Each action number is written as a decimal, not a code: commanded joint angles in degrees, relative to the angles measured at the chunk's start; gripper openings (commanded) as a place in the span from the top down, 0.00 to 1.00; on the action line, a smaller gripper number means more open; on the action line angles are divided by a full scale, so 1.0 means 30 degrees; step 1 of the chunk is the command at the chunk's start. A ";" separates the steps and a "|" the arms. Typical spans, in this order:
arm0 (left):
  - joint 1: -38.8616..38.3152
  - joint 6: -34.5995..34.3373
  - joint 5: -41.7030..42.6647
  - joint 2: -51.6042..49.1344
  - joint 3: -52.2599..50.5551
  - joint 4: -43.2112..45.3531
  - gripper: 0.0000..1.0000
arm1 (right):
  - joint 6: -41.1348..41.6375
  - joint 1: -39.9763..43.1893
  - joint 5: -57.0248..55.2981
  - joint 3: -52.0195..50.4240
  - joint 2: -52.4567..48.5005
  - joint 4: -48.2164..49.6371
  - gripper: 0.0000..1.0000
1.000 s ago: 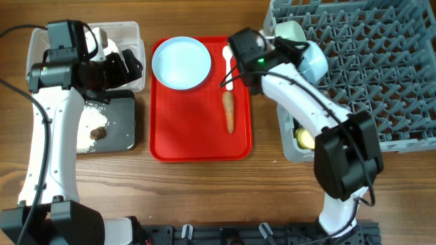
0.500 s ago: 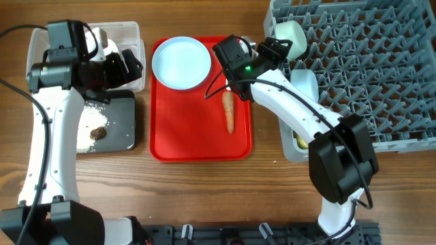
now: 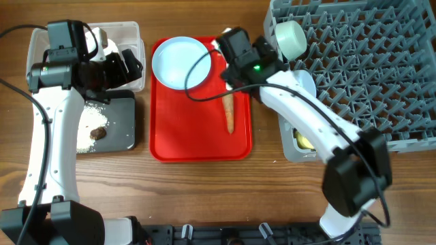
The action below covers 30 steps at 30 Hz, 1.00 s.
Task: Sort waste into correct bins and load items into the dishwasher rack
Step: 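Reach the right gripper to the light-blue plate and grasp its edge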
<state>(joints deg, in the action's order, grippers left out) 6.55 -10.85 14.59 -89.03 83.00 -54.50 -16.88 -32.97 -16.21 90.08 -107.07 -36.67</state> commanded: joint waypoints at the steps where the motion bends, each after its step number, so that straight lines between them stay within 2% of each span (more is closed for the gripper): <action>1: 0.0058 0.0029 -0.0117 -0.0073 0.0160 -0.0007 0.00 | 0.1209 -0.0117 1.3566 0.0525 0.0947 0.0393 0.00; 4: 0.0058 0.0029 -0.0117 -0.0073 0.0160 -0.0007 0.00 | 0.1719 -0.0117 1.7070 0.0488 0.0867 0.1333 0.00; 5: 0.0058 0.0029 -0.0117 -0.0073 0.0160 -0.0007 0.00 | 0.2652 -0.0117 1.6954 0.0488 0.0823 0.1989 0.07; 6: 0.0058 0.0029 -0.0117 -0.0073 0.0160 -0.0007 0.00 | 0.3956 -0.0117 1.6313 0.0488 0.0794 0.2688 0.18; 7: 0.0058 0.0029 -0.0117 -0.0073 0.0160 -0.0007 0.00 | 0.5107 -0.0117 1.5540 0.0488 0.0772 0.3191 0.22; 9: 0.0058 0.0029 -0.0117 -0.0073 0.0160 -0.0007 0.00 | 0.9092 -0.0109 1.1956 0.0488 0.0729 0.4022 0.35; 12: 0.0058 0.0029 -0.0117 -0.0073 0.0160 -0.0007 0.00 | 1.5110 -0.0168 0.6229 0.0466 0.0721 0.4189 0.37; 16: 0.0058 0.0029 -0.0117 -0.0073 0.0160 -0.0007 0.00 | 1.6262 -0.0386 0.3570 0.0466 0.0095 0.6127 0.41; 19: 0.0058 0.0029 -0.0117 -0.0073 0.0160 -0.0007 0.00 | 1.8542 -0.0386 0.2178 0.0466 -0.1195 0.6798 0.45; 20: 0.0058 0.0029 -0.0117 -0.0073 0.0160 -0.0007 0.00 | 1.9074 -0.0386 0.2186 0.0466 -0.1698 0.6892 0.49; 25: 0.0058 0.0029 -0.0117 -0.0073 0.0160 -0.0007 0.00 | 2.0881 -0.0386 0.3803 0.0474 -0.4867 0.8269 0.57; 30: 0.0058 0.0029 -0.0117 -0.0073 0.0160 -0.0007 0.00 | 2.2338 -0.0379 0.4218 0.0474 -0.6819 0.8335 0.58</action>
<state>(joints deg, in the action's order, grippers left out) 6.55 -10.85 14.59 -89.03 83.00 -54.50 46.02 -33.71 -4.58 91.26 -124.77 -11.97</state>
